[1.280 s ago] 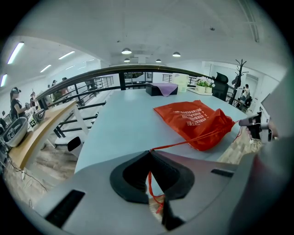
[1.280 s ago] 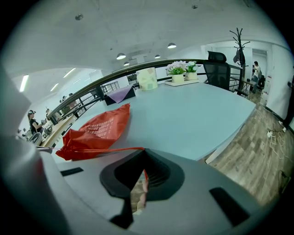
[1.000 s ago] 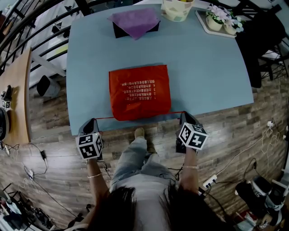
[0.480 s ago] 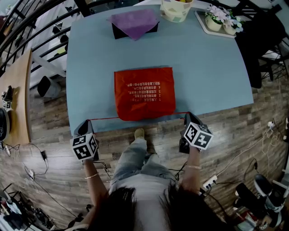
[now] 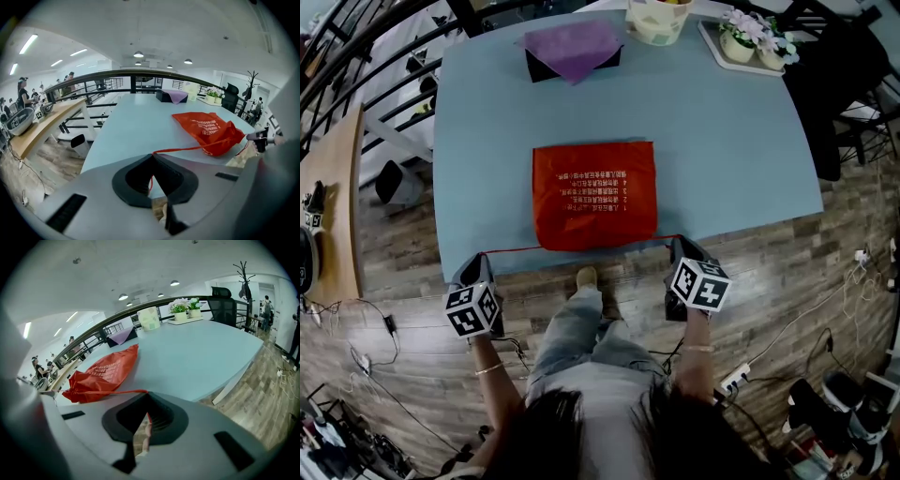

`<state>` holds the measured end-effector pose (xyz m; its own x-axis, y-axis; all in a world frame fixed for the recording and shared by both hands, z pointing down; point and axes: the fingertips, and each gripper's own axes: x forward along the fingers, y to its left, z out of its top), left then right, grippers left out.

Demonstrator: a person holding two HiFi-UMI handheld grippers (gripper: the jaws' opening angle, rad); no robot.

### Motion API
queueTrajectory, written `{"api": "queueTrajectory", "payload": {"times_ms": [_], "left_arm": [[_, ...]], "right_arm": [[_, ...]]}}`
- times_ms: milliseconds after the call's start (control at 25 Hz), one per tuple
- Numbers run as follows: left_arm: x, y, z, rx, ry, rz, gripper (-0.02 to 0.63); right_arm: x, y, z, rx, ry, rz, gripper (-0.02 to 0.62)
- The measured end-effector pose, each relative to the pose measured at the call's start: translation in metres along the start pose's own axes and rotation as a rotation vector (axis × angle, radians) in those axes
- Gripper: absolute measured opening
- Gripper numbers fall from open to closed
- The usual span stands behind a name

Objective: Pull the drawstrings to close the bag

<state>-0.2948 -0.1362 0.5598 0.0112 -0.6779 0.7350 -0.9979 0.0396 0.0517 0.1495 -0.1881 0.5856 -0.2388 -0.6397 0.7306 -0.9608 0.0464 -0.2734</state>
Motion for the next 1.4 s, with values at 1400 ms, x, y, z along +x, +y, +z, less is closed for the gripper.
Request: {"api": "queueTrajectory", "payload": {"times_ms": [1400], "left_arm": [[-0.046, -0.109, -0.112, 0.050, 0.204, -0.361, 0.020]], "right_arm": [[-0.025, 0.042, -0.068, -0.153, 0.191, 0.205, 0.029]]}}
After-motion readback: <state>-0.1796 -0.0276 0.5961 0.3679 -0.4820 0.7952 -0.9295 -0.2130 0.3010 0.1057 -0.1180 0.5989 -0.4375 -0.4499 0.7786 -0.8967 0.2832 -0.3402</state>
